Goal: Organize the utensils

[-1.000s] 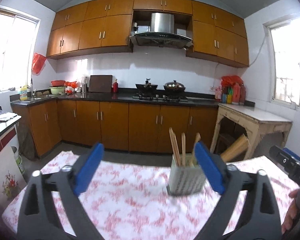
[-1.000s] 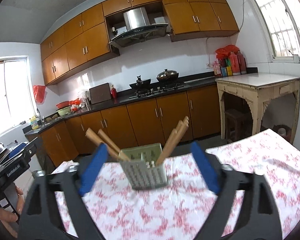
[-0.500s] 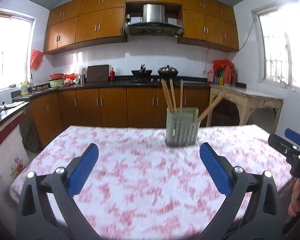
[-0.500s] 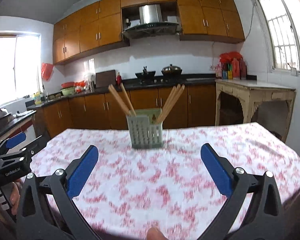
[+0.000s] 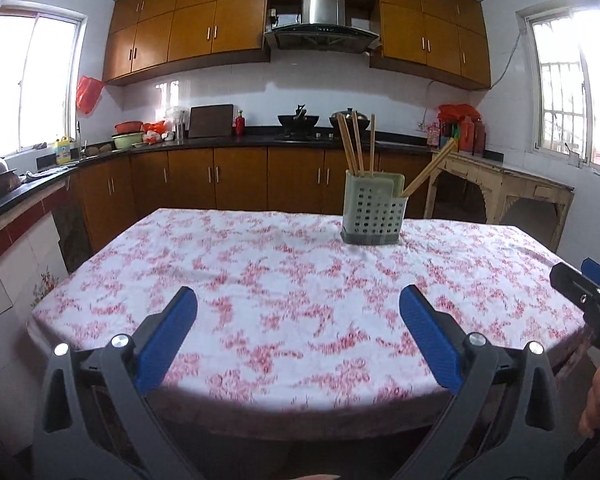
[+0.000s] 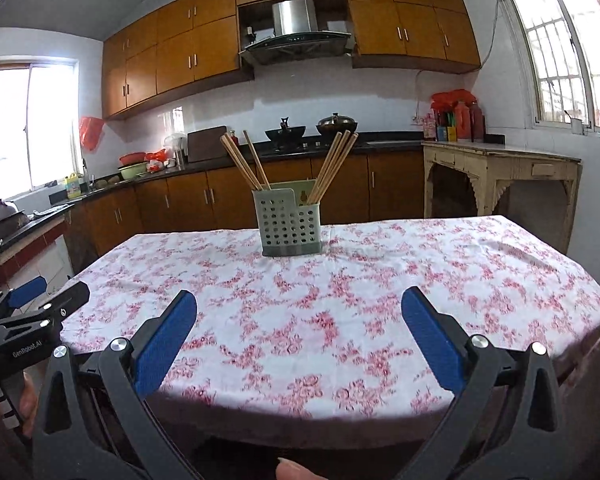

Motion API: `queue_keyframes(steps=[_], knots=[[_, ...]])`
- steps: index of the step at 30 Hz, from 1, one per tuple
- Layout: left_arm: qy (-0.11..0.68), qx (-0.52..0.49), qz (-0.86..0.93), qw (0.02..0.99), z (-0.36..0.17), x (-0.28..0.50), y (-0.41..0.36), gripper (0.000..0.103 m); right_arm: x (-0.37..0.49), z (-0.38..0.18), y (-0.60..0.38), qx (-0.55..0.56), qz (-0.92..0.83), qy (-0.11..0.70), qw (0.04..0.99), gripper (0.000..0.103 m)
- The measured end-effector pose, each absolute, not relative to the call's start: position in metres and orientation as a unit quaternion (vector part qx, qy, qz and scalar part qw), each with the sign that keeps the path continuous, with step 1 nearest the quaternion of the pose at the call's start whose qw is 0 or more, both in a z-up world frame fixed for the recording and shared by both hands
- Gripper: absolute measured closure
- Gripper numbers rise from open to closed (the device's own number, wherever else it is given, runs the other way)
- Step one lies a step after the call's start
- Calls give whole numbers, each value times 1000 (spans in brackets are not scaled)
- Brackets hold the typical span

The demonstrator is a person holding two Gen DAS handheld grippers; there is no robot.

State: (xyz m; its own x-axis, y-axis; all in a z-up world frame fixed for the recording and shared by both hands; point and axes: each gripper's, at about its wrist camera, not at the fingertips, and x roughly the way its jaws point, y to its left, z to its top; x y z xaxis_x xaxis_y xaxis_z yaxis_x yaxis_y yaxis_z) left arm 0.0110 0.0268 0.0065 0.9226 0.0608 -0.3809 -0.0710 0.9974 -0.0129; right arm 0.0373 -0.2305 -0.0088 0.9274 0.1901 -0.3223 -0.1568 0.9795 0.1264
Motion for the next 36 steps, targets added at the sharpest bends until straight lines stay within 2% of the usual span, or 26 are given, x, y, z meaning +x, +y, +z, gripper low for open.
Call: queue_keyframes(steps=[36], knots=[[207, -24, 20, 978, -6, 0, 23, 4, 30, -26, -230, 70, 90, 214, 970, 2]])
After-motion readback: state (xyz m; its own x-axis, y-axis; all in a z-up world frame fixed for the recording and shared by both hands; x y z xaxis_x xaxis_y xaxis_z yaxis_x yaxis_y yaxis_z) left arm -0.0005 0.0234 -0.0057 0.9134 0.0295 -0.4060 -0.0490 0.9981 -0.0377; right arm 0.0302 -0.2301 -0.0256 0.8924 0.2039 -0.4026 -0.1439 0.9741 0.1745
